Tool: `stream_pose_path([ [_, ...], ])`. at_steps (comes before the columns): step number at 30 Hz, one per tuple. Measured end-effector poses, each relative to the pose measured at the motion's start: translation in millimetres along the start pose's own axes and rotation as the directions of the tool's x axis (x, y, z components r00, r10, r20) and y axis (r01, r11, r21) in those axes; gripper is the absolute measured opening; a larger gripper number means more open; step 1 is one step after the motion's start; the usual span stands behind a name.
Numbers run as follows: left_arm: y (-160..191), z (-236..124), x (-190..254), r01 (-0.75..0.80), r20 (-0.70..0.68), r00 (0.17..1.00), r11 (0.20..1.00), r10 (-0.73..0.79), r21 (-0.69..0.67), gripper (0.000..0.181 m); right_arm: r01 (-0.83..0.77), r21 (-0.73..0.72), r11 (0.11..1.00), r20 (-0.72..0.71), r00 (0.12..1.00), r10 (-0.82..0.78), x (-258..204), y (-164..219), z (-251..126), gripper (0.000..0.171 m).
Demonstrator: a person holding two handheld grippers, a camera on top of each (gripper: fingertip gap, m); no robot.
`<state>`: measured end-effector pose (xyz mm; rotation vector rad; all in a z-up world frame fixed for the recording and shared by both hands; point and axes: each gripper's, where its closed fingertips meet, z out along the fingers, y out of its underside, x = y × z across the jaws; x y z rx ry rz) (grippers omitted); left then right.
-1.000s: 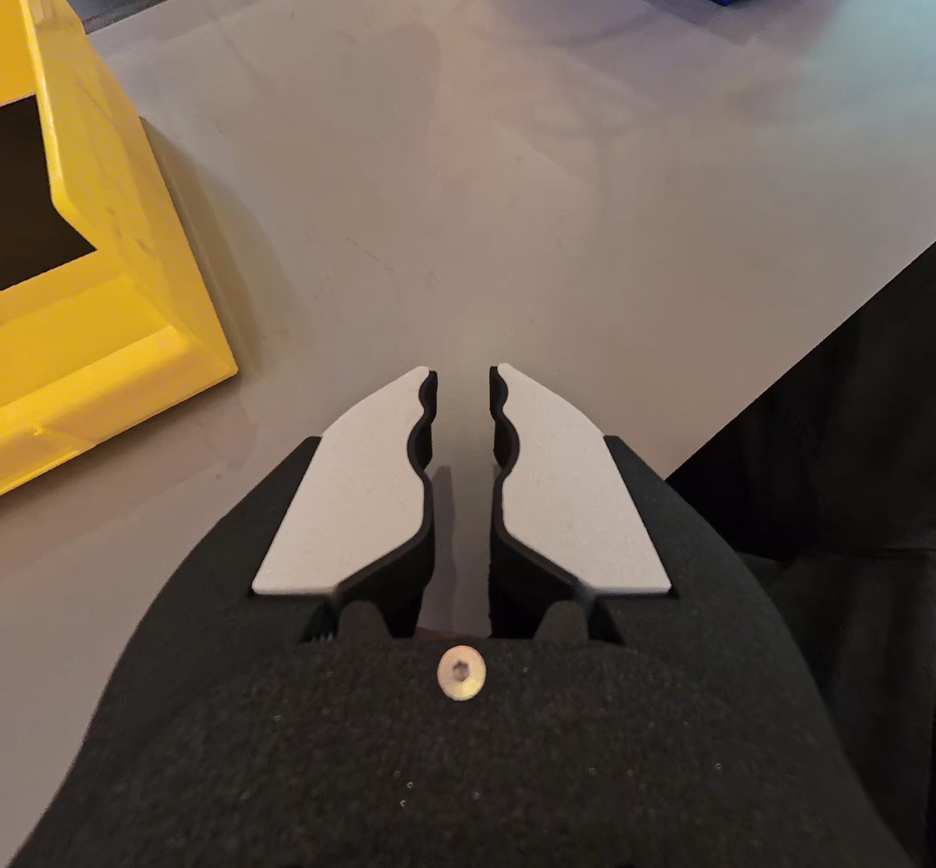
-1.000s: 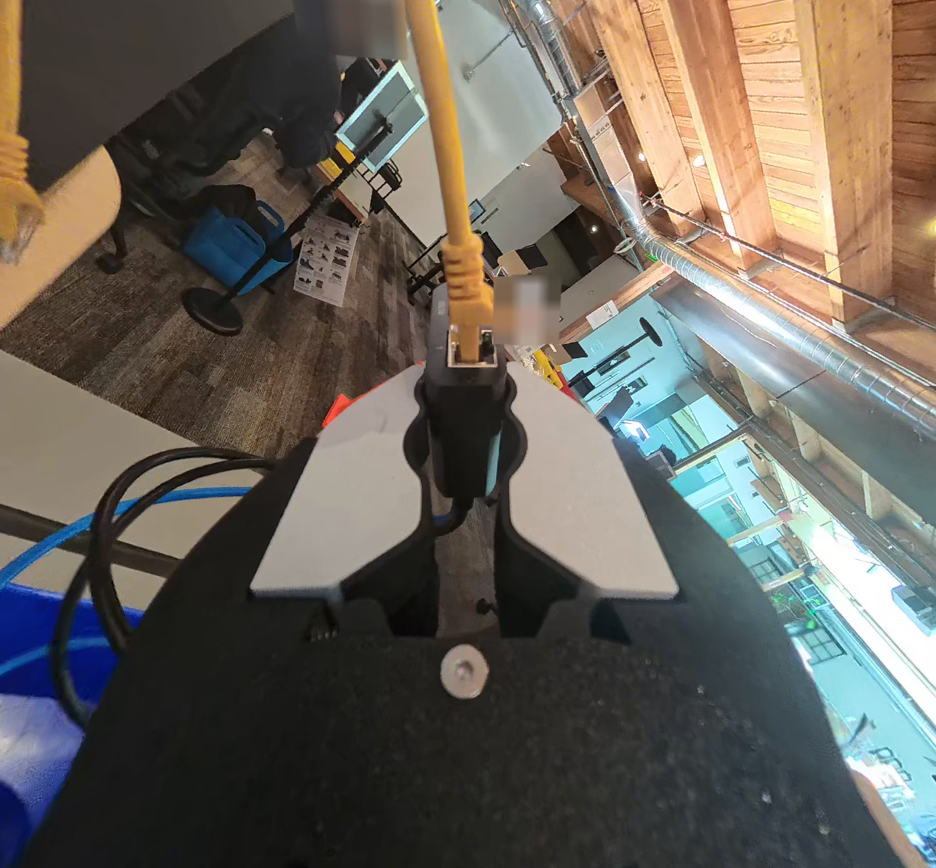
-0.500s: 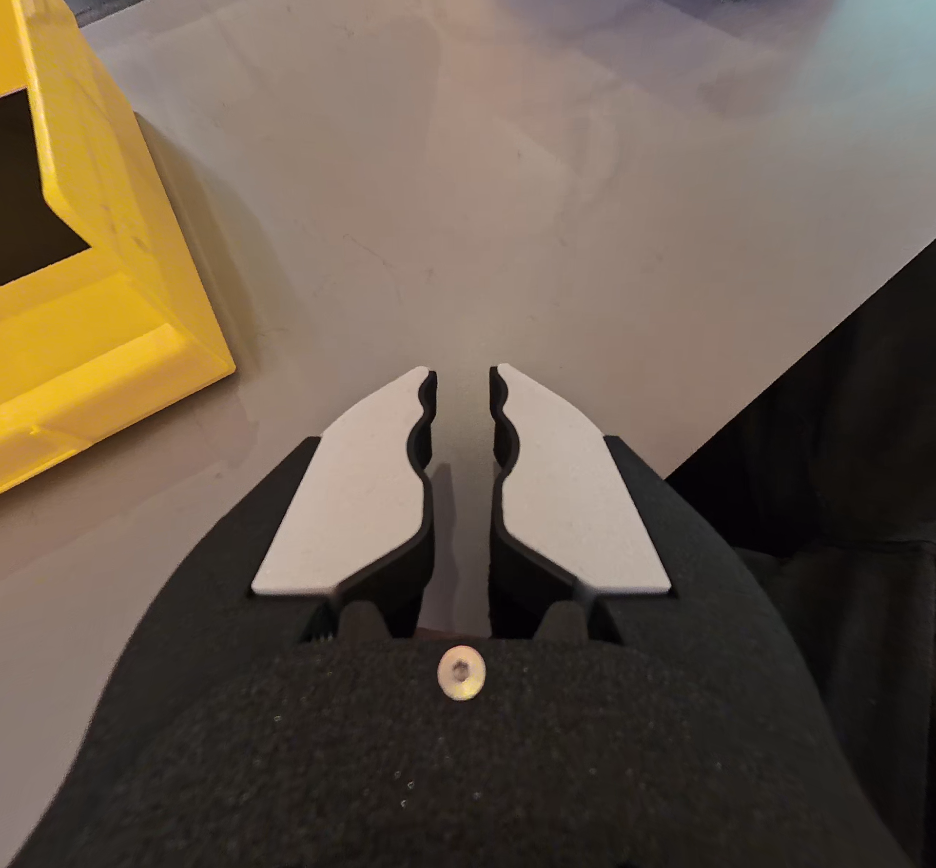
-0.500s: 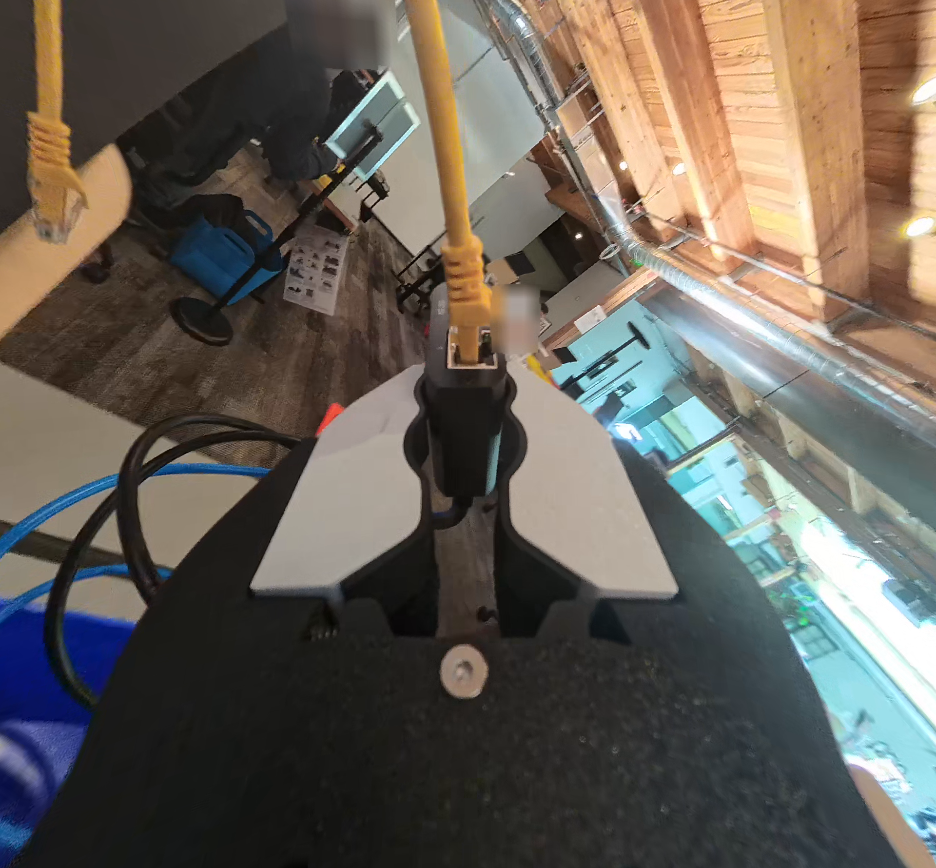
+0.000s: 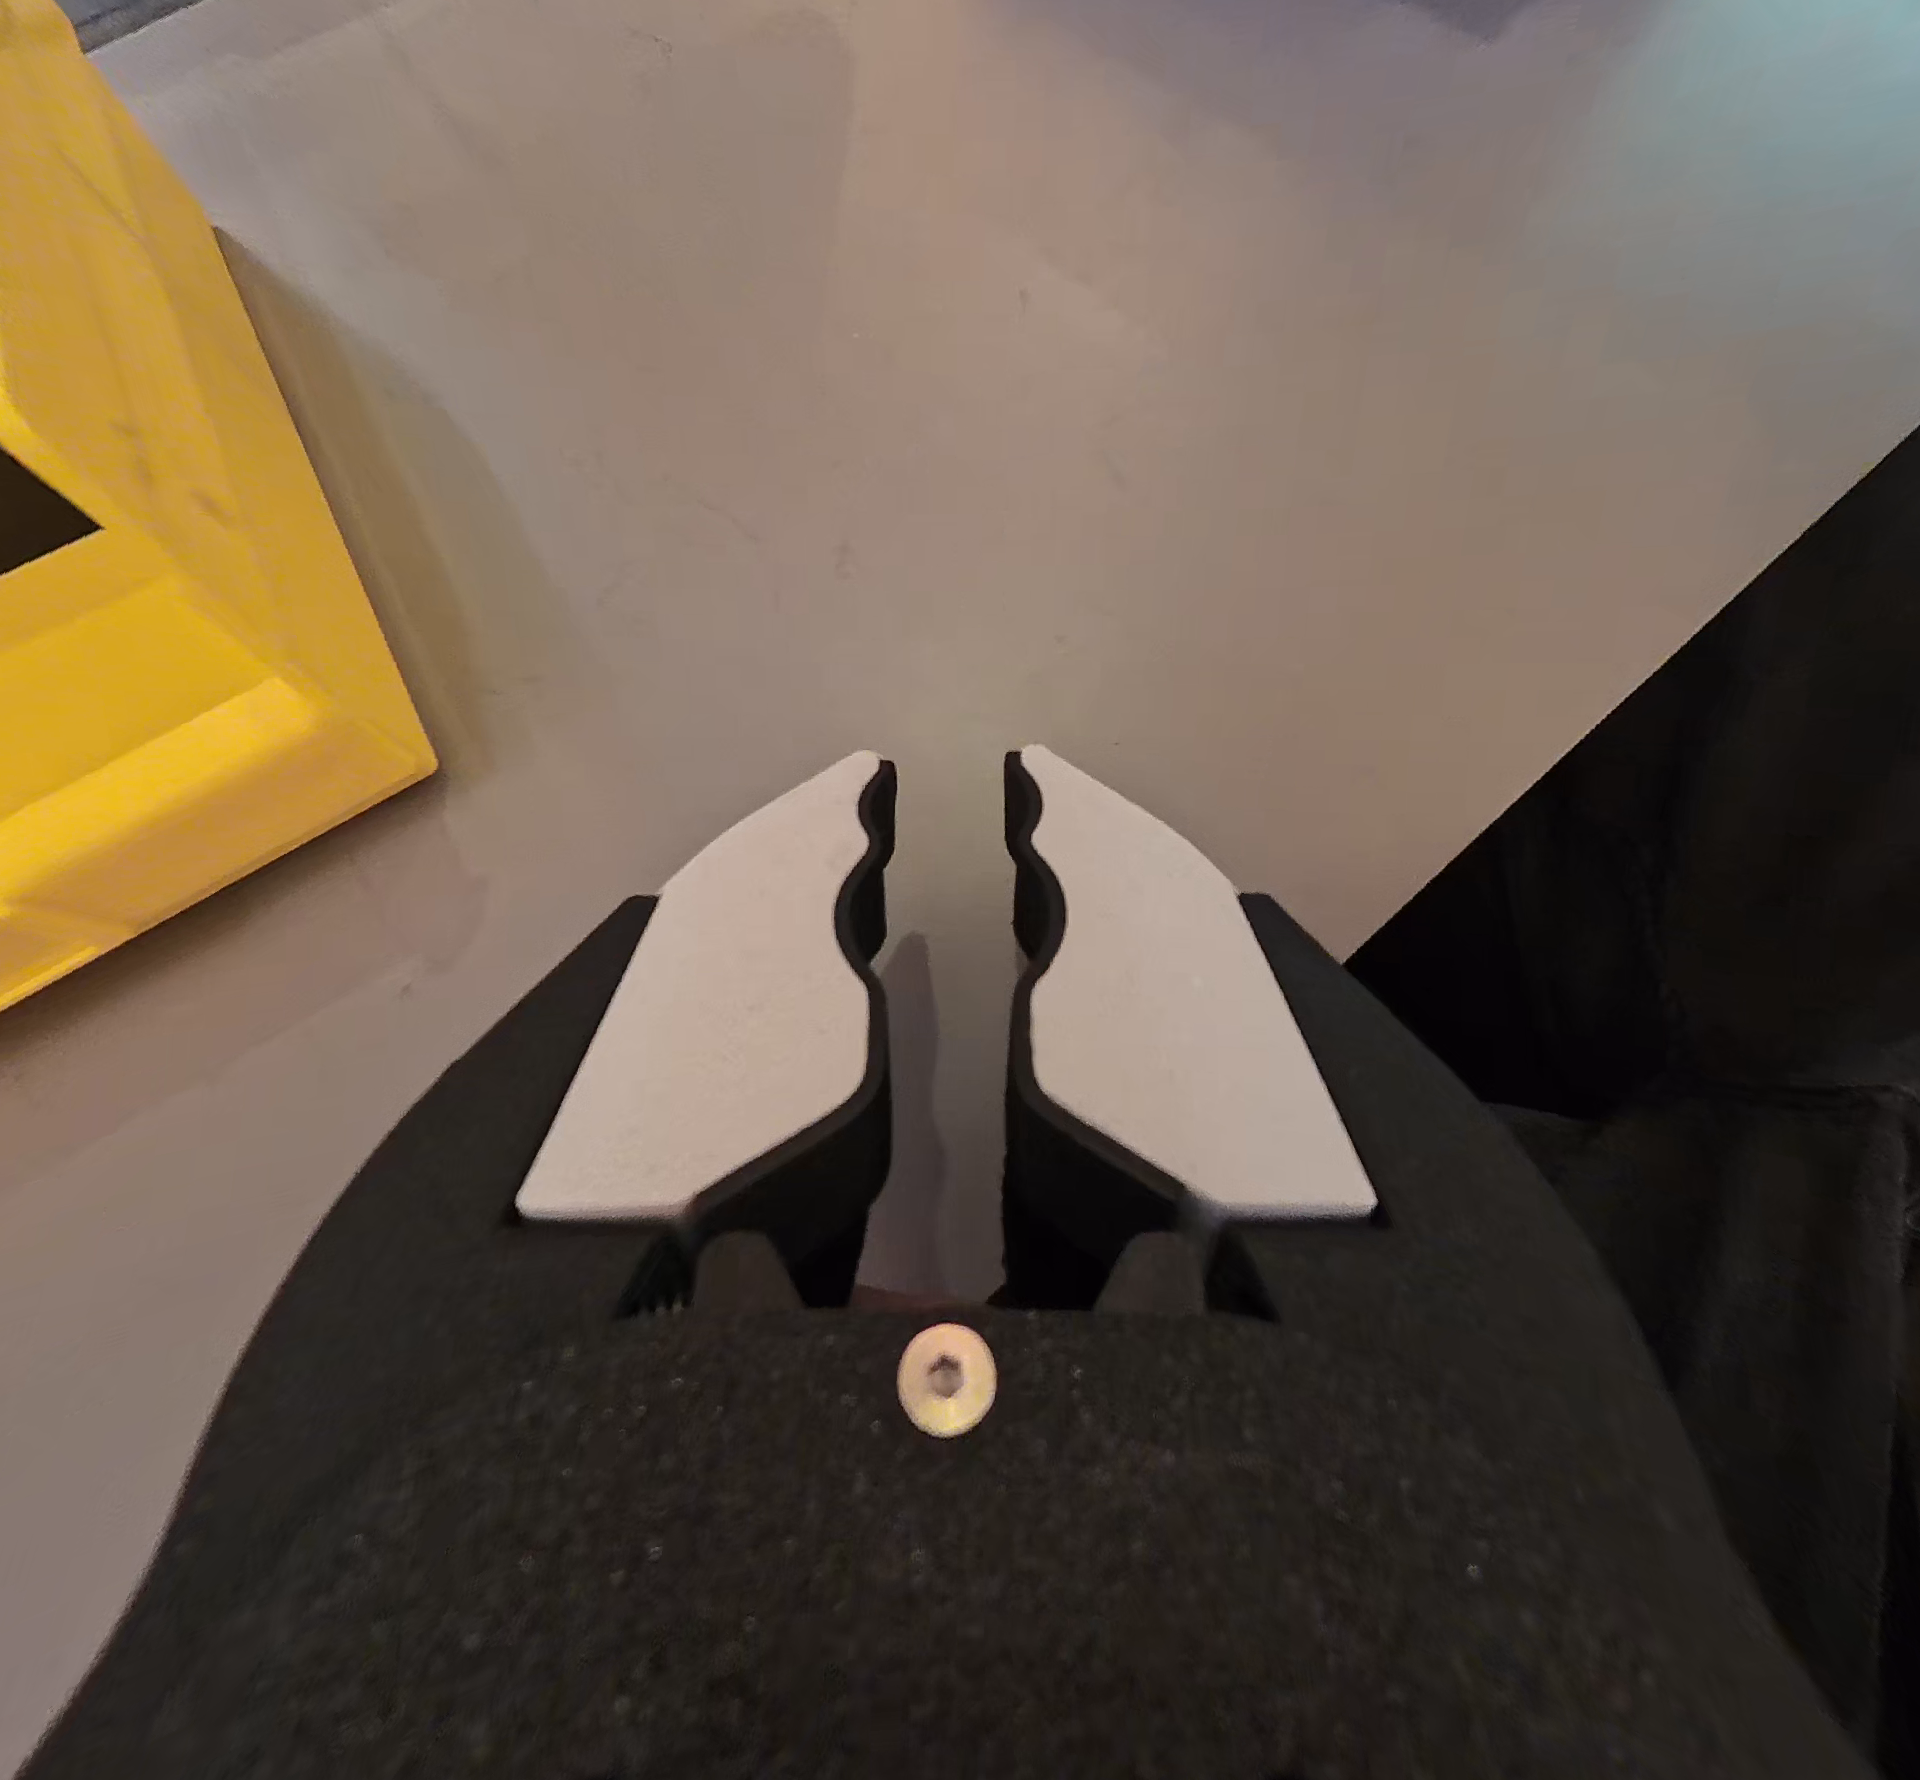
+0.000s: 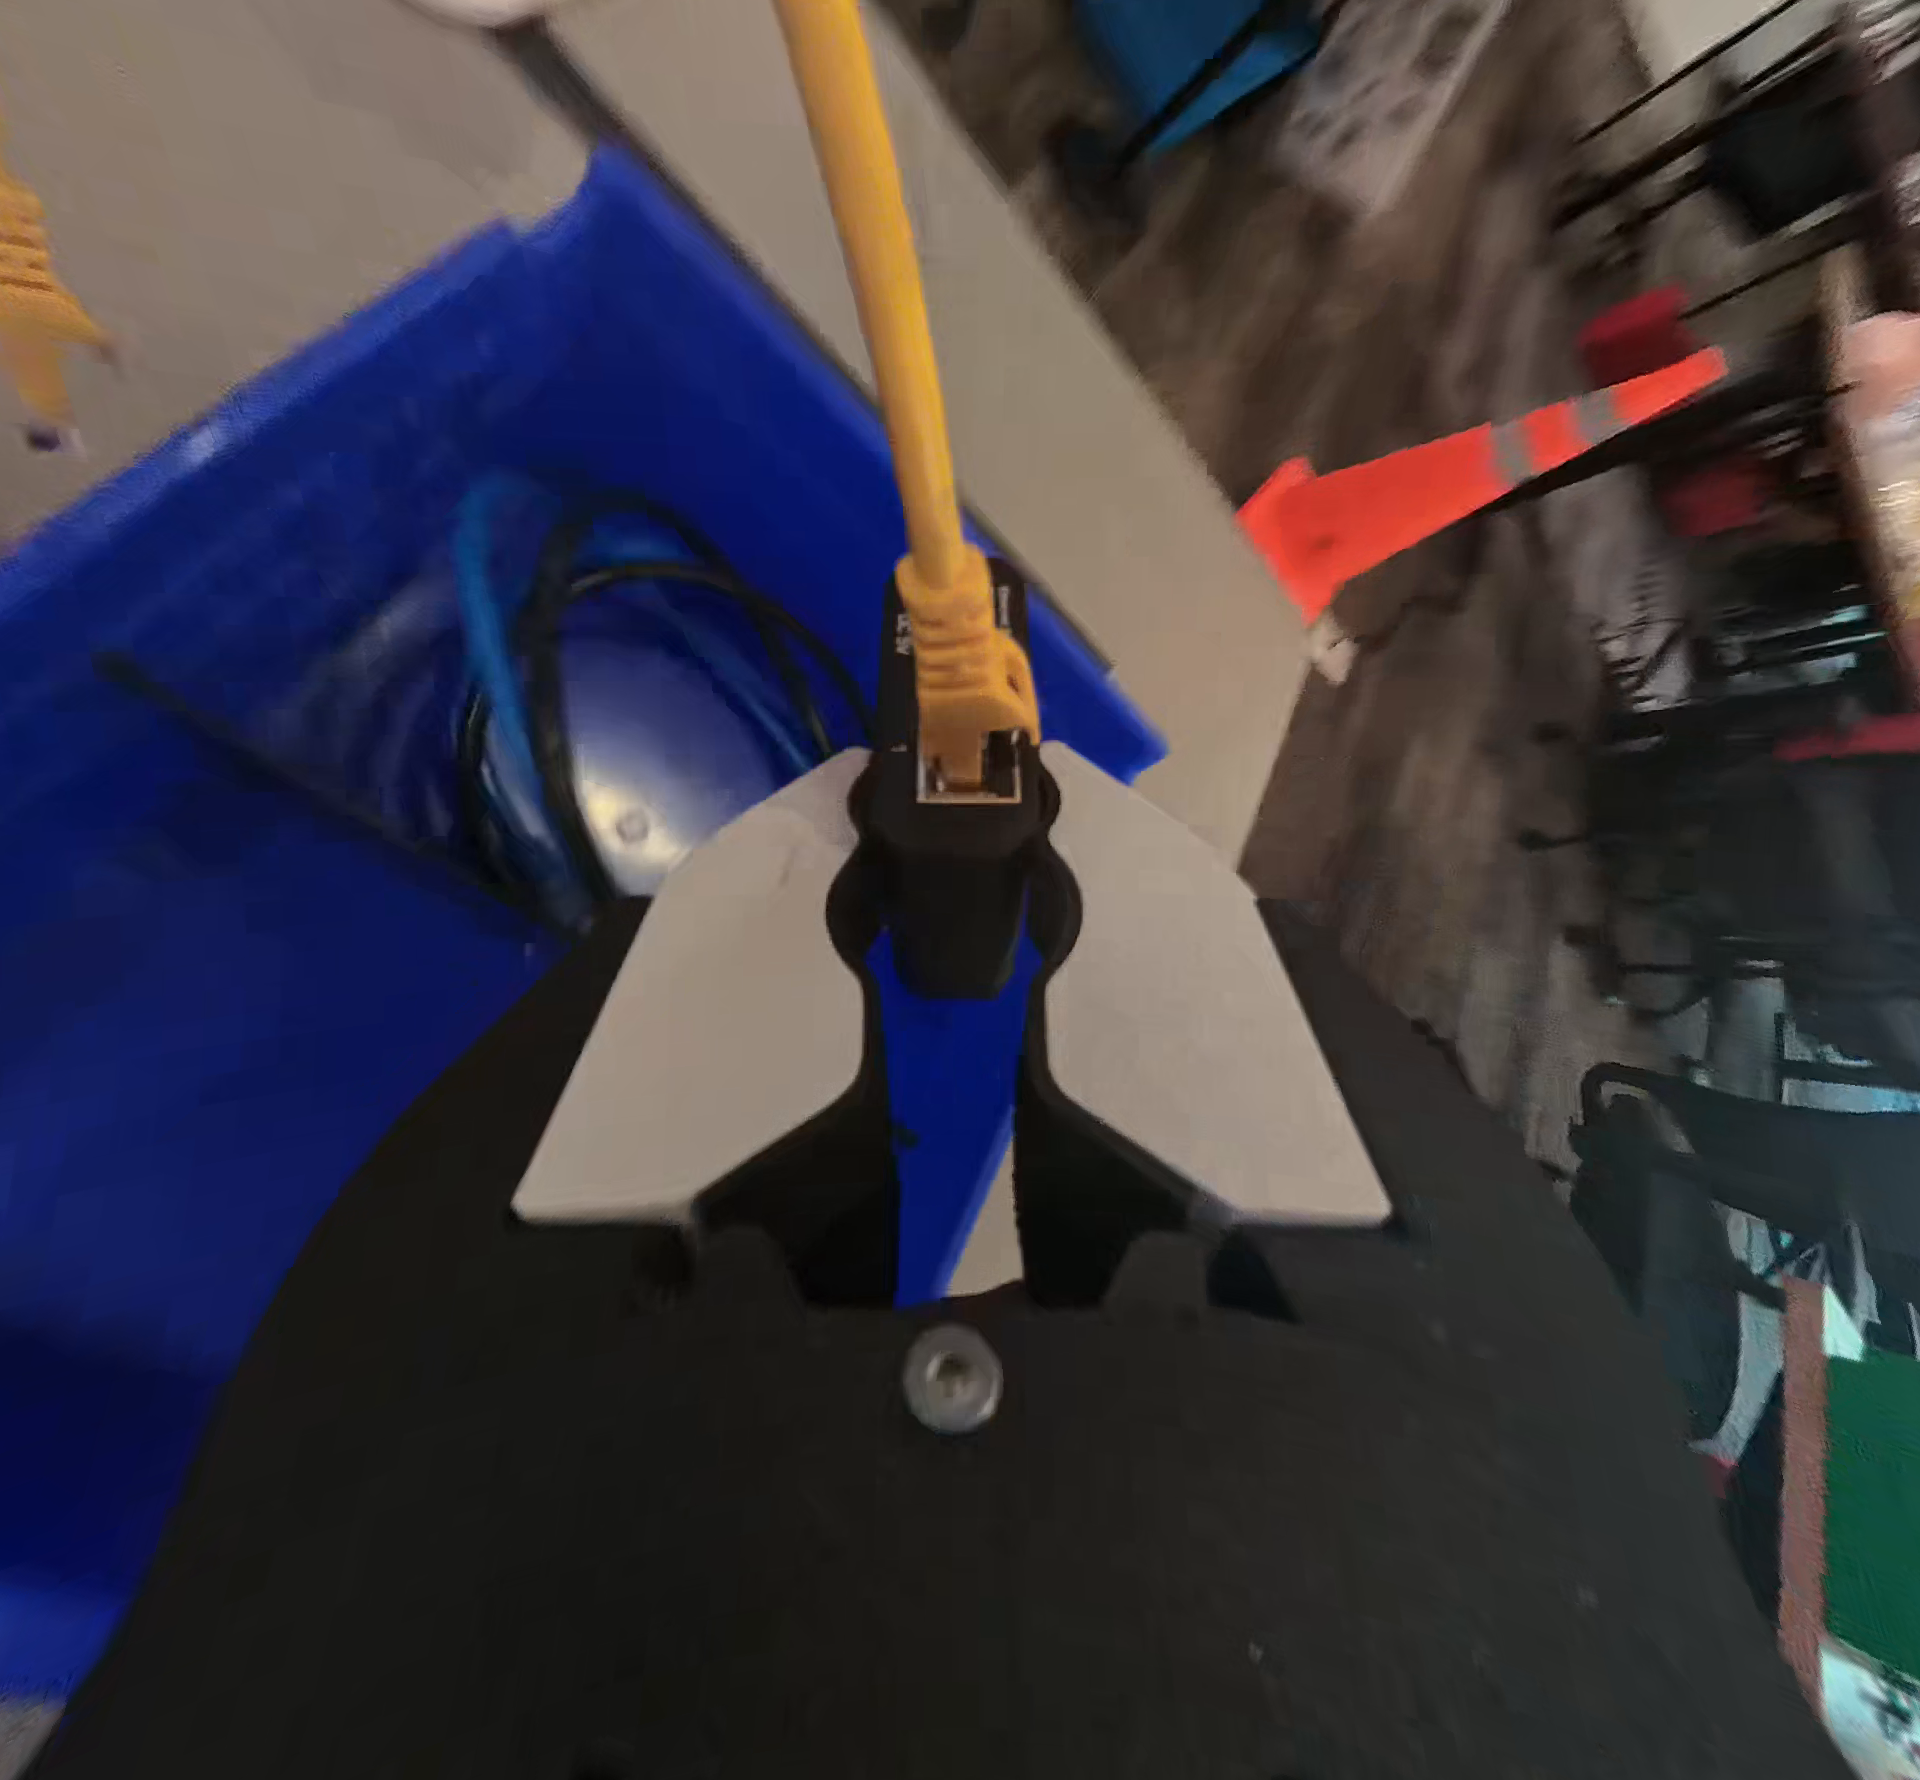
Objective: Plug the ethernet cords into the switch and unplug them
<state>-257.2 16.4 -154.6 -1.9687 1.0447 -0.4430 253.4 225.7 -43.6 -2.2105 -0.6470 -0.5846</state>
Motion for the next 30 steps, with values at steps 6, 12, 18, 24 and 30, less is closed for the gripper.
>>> stream_pose_path([
  [6,3,1,-1,-0.014,0.013,1.000,1.000,0.015,-0.014,0.020,0.095,-0.201,0.975,0.193,0.980,-0.056,-6,2,48,0.026],
  [12,5,0,-3,-0.028,0.028,0.999,0.999,0.029,-0.022,0.019,0.303,-0.351,0.886,0.433,0.892,-0.134,-48,12,96,0.025],
  [18,9,0,-5,-0.028,0.037,0.999,0.999,0.030,-0.034,0.019,0.390,-0.287,0.875,0.526,0.827,-0.196,-66,4,102,0.027],
  [24,9,-1,-3,-0.010,0.020,1.000,0.999,0.011,-0.032,0.019,0.288,-0.302,0.909,0.480,0.870,-0.116,-28,-10,68,0.069],
  [30,11,2,2,-0.013,0.000,1.000,0.999,0.013,-0.042,0.019,0.194,-0.122,0.973,0.449,0.885,-0.120,-20,-60,26,0.059],
])
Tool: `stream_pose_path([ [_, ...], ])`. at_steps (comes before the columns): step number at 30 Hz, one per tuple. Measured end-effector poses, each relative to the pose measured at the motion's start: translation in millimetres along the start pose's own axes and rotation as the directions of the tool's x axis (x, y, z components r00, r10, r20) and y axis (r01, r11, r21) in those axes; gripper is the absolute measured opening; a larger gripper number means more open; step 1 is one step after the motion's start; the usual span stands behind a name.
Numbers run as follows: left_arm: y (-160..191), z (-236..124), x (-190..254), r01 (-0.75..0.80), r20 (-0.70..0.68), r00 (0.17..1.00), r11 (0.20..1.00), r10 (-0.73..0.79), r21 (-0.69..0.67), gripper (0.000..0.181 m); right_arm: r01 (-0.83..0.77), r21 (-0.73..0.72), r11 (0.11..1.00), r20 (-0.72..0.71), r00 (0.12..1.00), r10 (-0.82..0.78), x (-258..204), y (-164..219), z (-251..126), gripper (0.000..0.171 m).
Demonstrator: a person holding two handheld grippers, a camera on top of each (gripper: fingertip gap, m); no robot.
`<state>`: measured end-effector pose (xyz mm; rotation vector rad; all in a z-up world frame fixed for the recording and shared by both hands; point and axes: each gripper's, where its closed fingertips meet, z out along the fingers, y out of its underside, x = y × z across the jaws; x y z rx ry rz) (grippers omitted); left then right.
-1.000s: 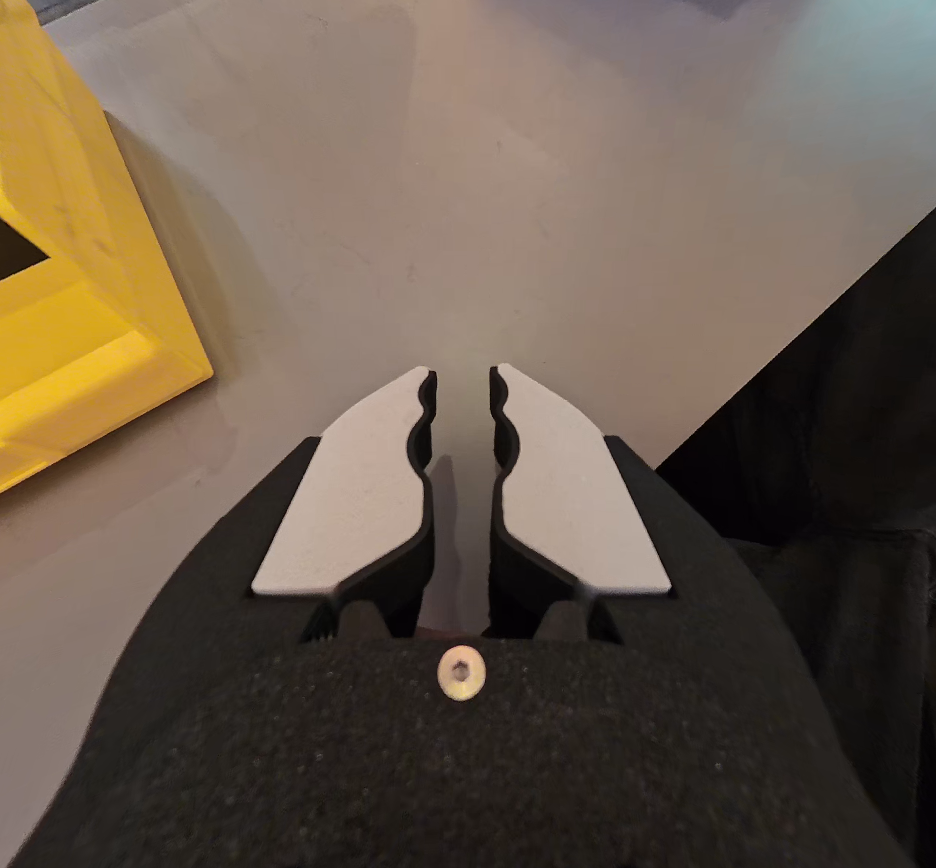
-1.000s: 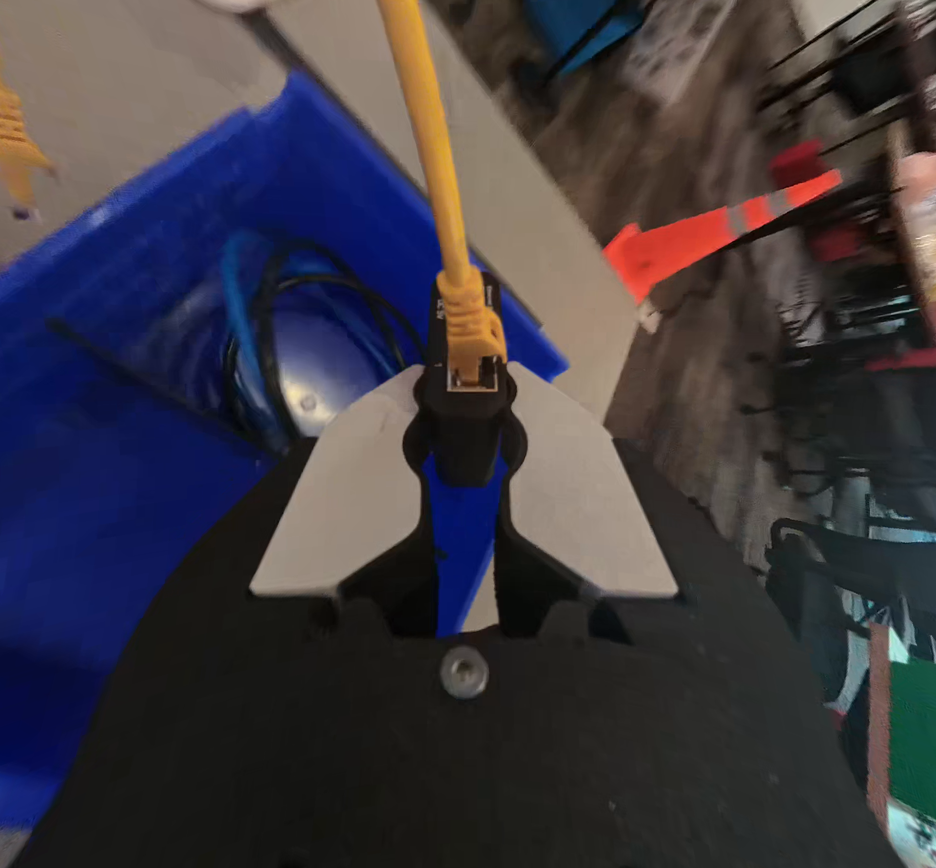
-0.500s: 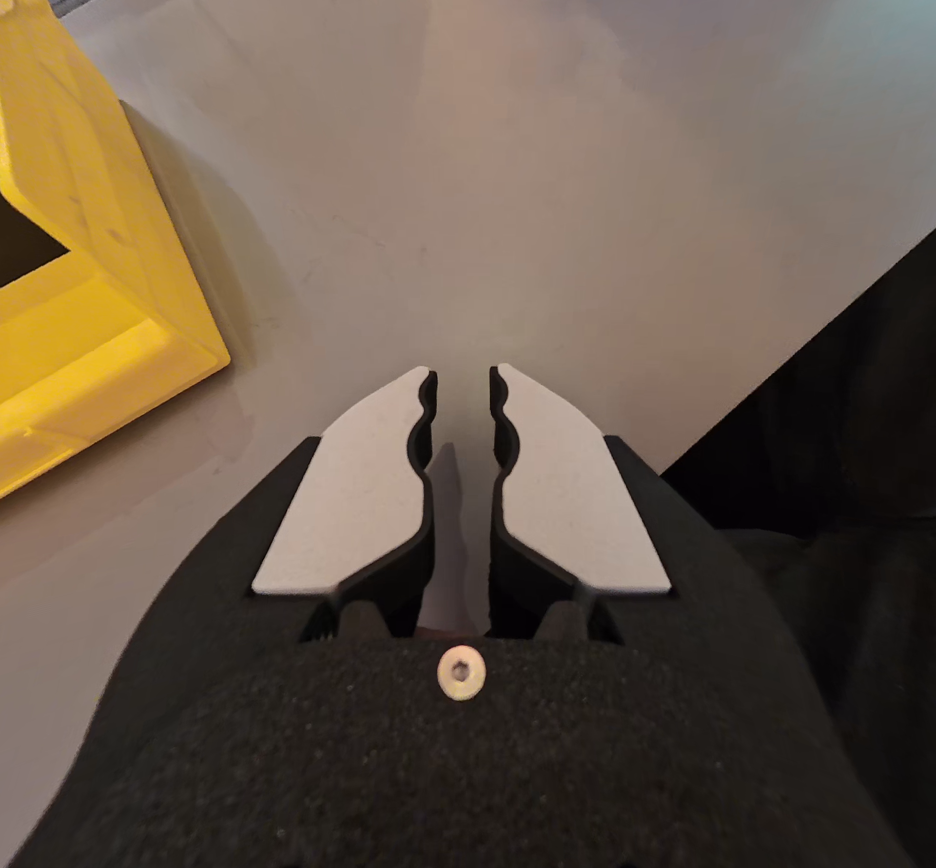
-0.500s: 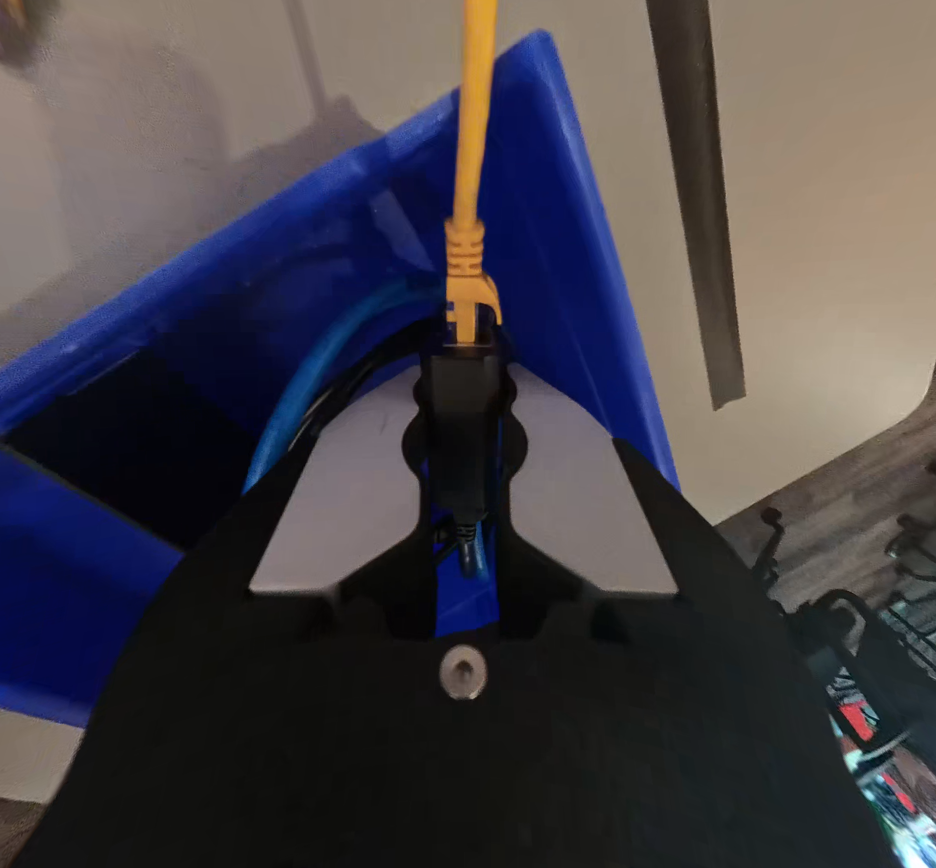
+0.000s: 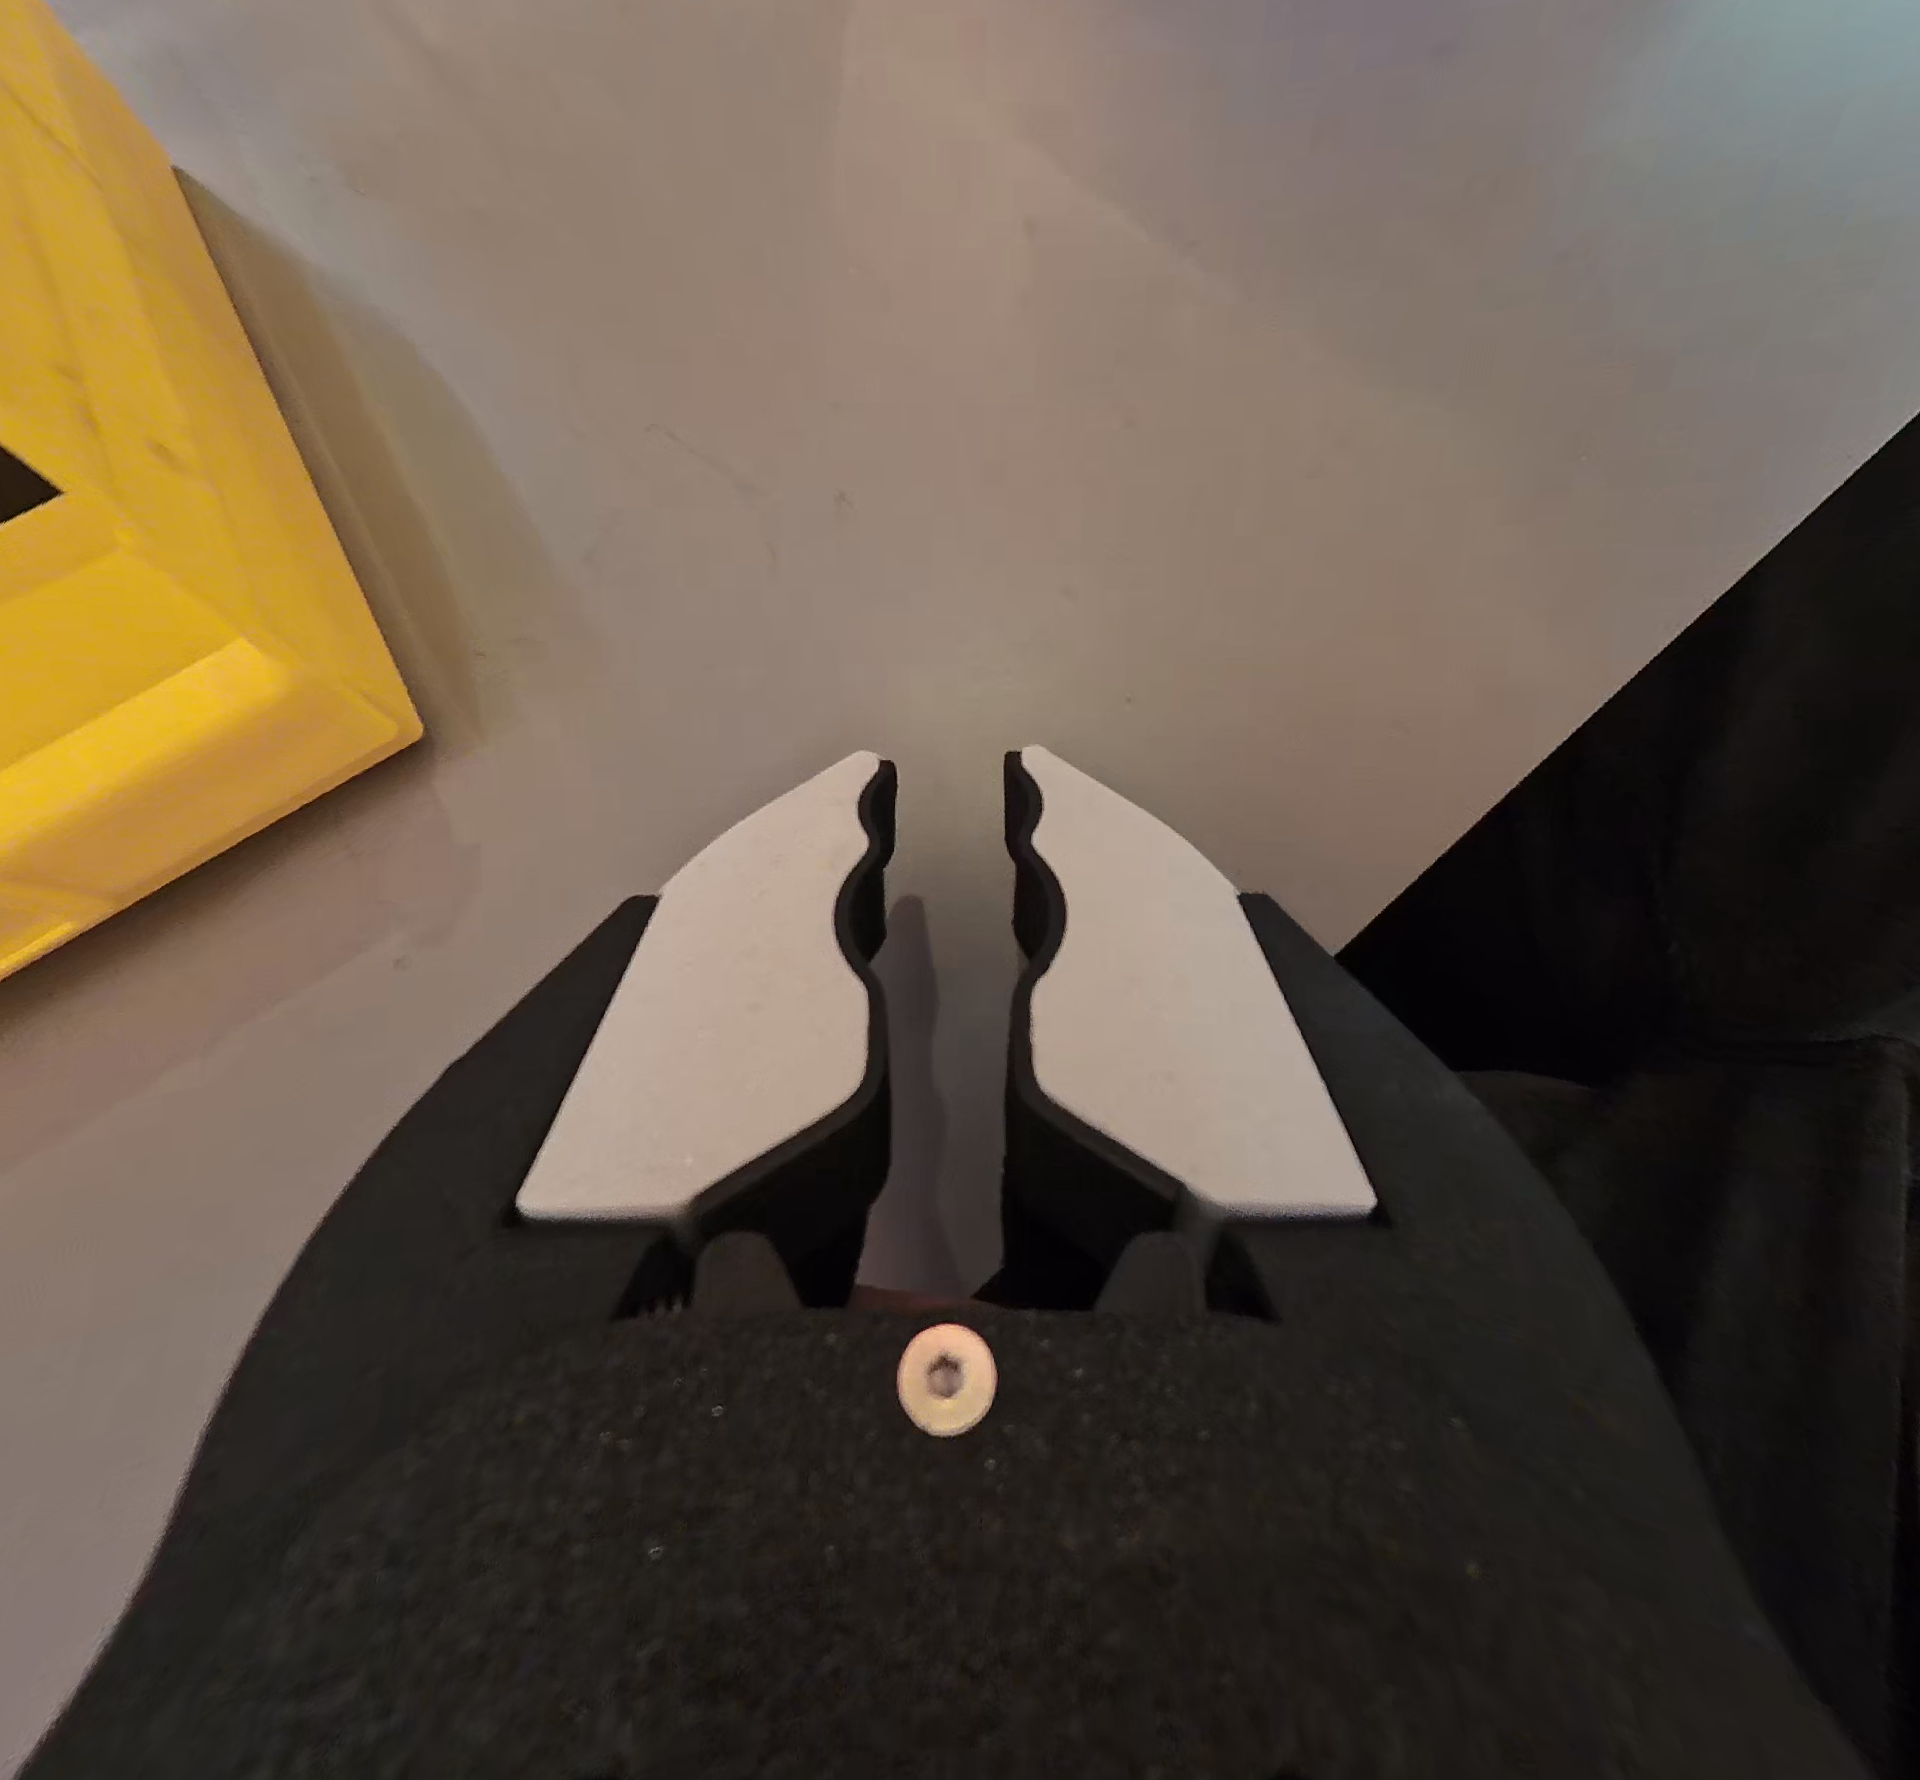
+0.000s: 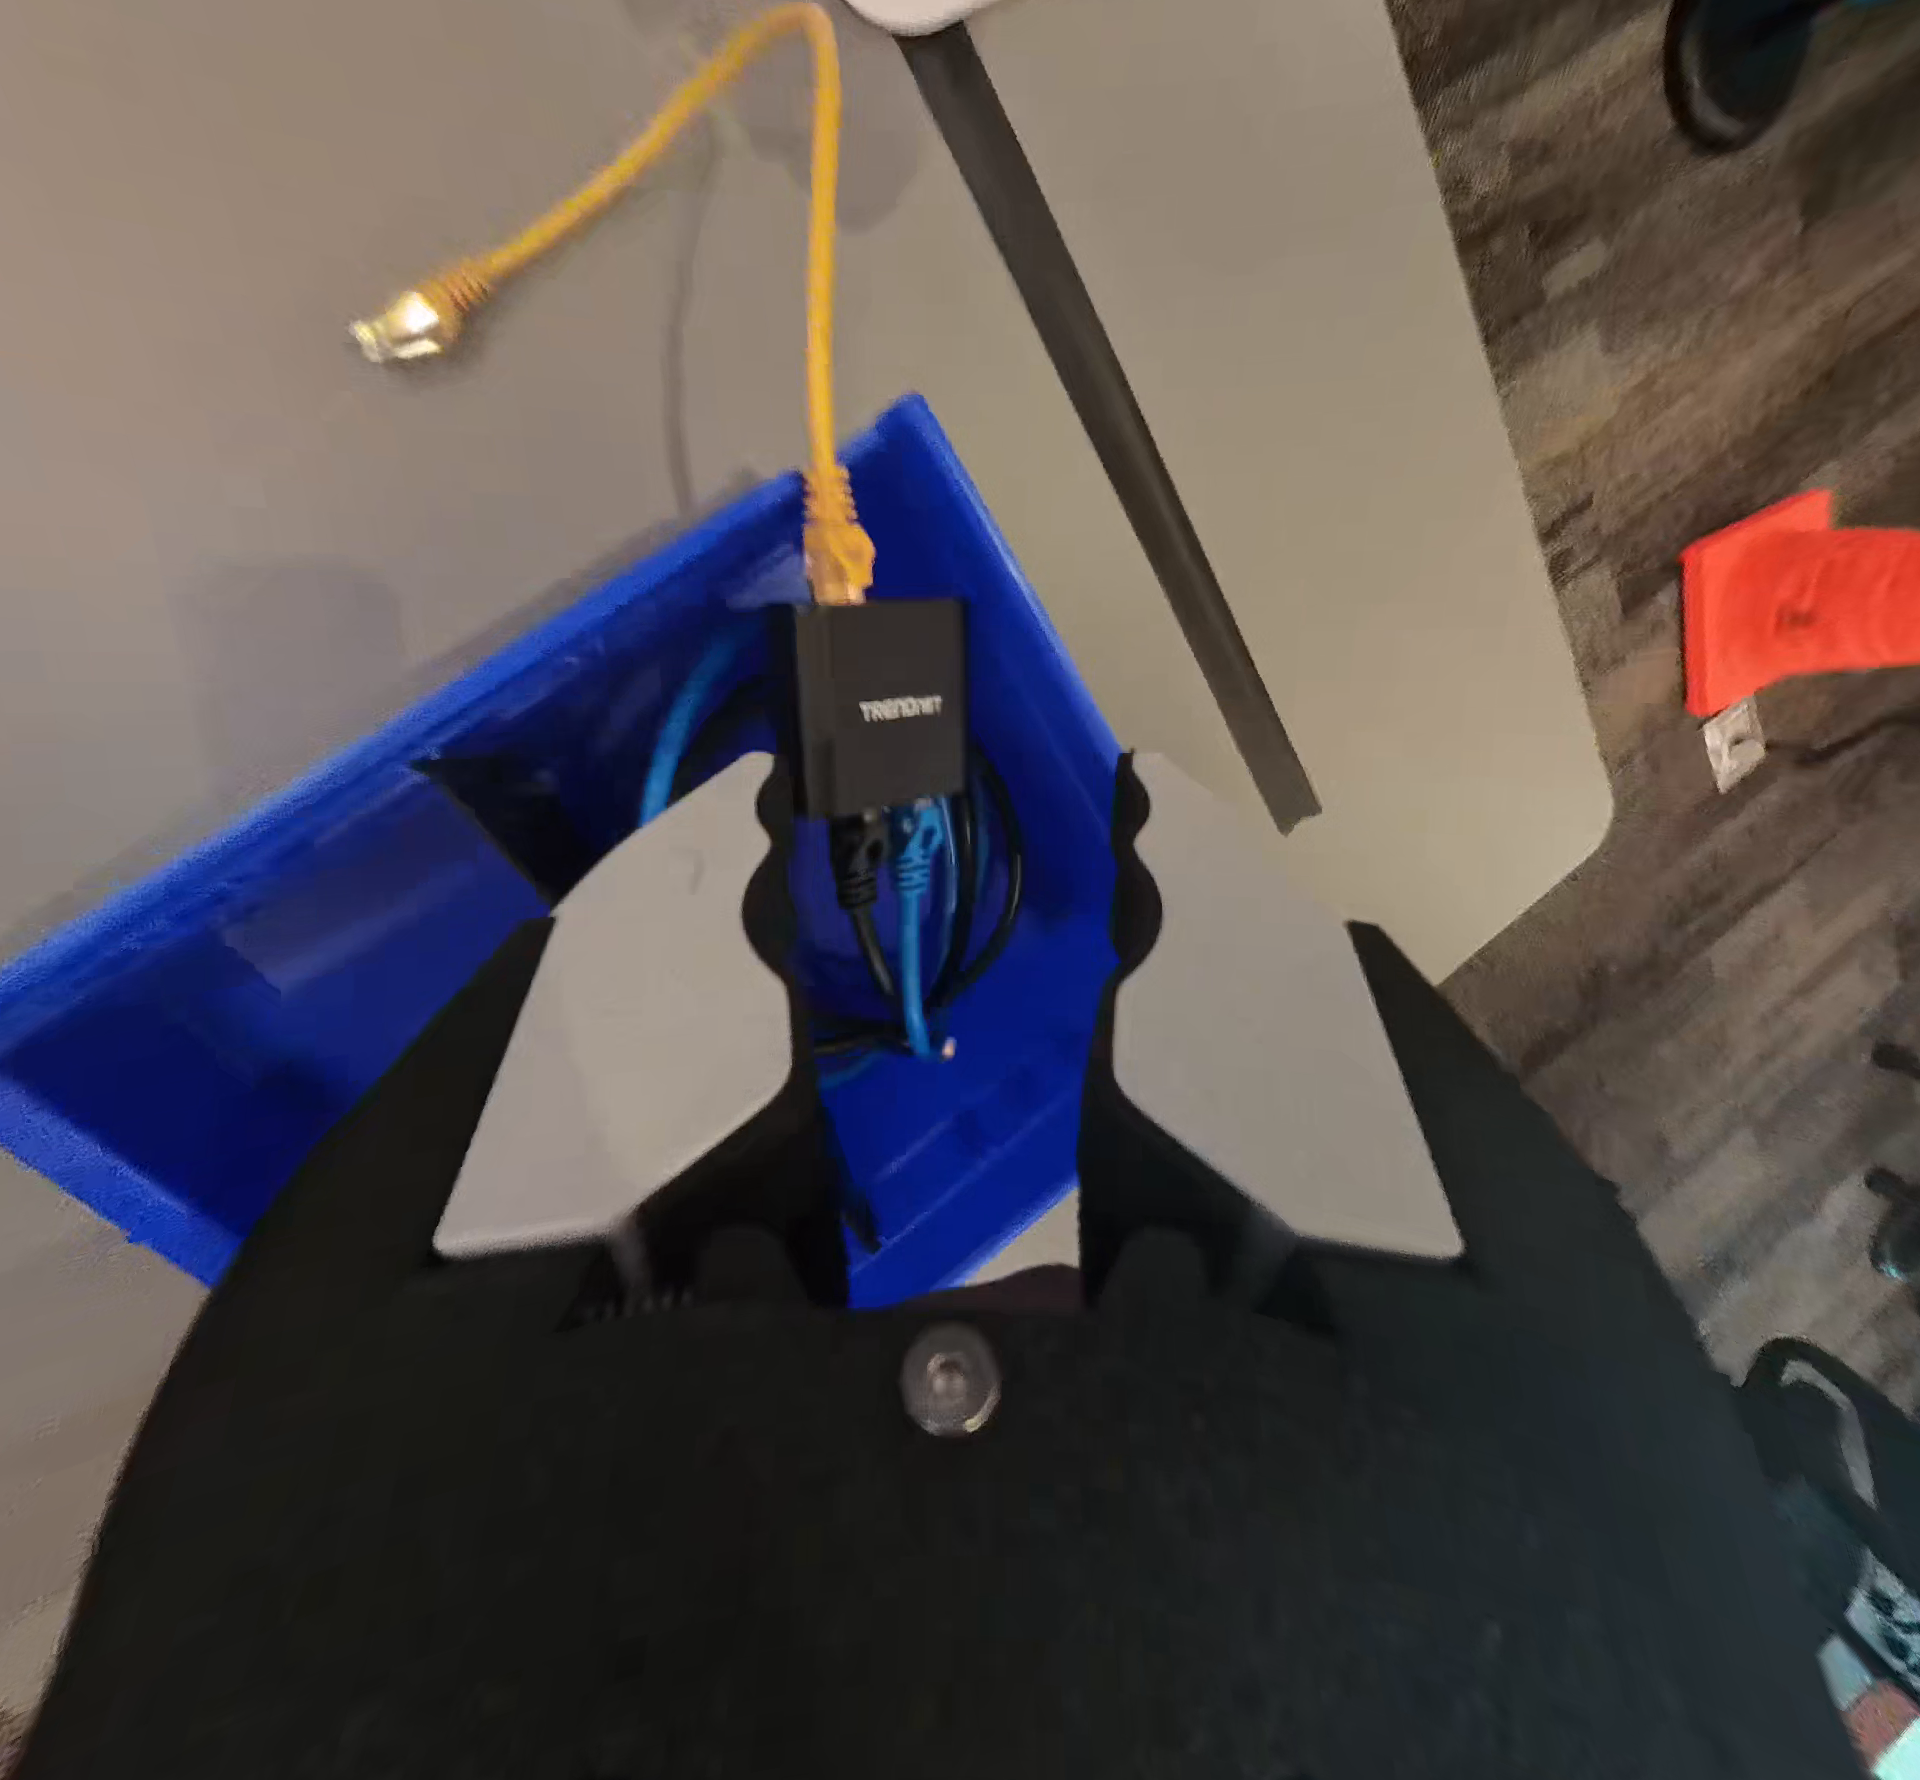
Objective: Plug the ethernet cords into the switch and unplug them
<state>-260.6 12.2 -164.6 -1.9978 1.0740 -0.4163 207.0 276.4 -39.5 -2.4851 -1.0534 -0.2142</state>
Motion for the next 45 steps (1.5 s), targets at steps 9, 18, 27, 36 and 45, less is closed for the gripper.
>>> stream_pose_path([
  [9,3,3,2,-0.022,0.002,1.000,0.999,0.022,-0.025,0.020,0.121,-0.122,0.985,0.011,0.993,-0.121,-26,-75,74,0.053],
  [18,9,-3,-8,0.006,0.019,1.000,0.999,-0.005,-0.033,0.019,0.151,0.123,0.981,0.125,0.978,-0.166,-37,-87,47,0.004],
  [27,10,0,-4,-0.004,0.006,1.000,0.999,0.004,-0.043,0.019,0.040,0.231,0.972,-0.176,0.984,0.002,43,16,-63,0.005],
  [36,9,4,-4,-0.024,0.010,1.000,0.998,0.025,-0.052,0.019,0.110,0.120,0.987,-0.282,0.957,-0.073,41,27,-56,0.005],
  [45,7,1,-5,-0.033,0.016,0.999,0.998,0.034,-0.044,0.019,0.289,-0.161,0.944,-0.049,0.953,-0.300,-18,-18,38,0.001],
])
